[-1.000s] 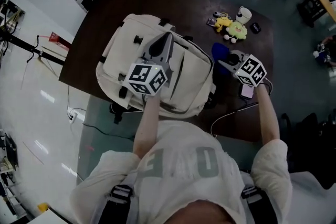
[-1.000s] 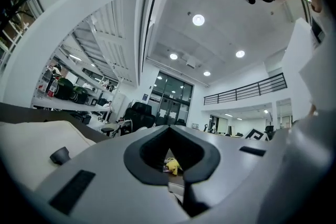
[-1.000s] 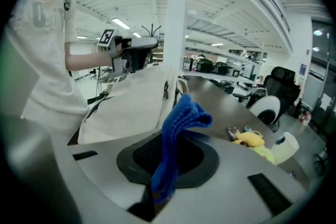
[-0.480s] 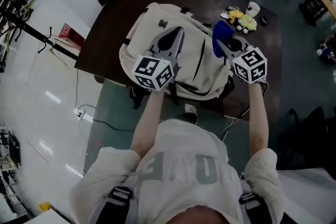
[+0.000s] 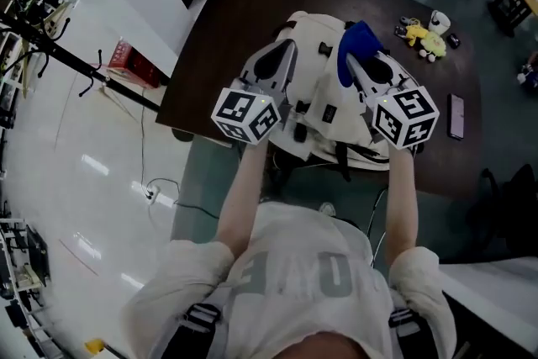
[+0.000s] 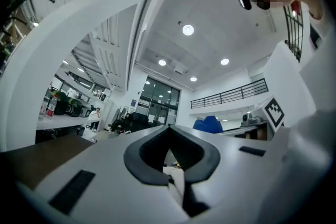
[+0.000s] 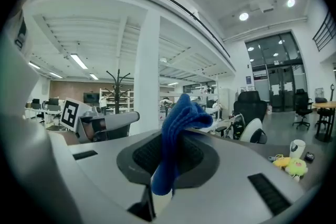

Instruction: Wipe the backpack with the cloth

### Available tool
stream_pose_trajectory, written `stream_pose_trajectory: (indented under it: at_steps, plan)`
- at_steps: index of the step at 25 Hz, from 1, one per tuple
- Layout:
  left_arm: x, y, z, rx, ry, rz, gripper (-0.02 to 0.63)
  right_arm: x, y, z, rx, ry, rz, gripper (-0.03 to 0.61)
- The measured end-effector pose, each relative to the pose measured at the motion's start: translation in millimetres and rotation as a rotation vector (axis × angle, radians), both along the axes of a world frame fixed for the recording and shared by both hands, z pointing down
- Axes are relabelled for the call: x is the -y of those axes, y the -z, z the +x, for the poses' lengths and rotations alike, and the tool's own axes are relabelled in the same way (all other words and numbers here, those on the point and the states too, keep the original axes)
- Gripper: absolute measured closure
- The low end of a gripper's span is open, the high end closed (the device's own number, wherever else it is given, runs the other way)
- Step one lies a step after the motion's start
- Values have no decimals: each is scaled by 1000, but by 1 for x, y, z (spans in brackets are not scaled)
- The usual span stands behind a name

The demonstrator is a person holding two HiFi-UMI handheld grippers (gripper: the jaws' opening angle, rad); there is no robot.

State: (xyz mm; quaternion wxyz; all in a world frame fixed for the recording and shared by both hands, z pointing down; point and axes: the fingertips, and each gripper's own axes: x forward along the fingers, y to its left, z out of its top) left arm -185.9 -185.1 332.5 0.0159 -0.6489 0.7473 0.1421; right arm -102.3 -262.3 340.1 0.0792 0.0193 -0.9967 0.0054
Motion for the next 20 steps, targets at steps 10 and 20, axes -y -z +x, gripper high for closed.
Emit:
stream_pose_trajectory:
  at_steps: [10,20]
  plan:
    - [-23,-21,-131,6,-356,-14,609,-33,1,-97,19,-340,-74,537]
    - [7,-57,-194,54,-614,-35,603,-53,-20,-148,38,-616,-152,535]
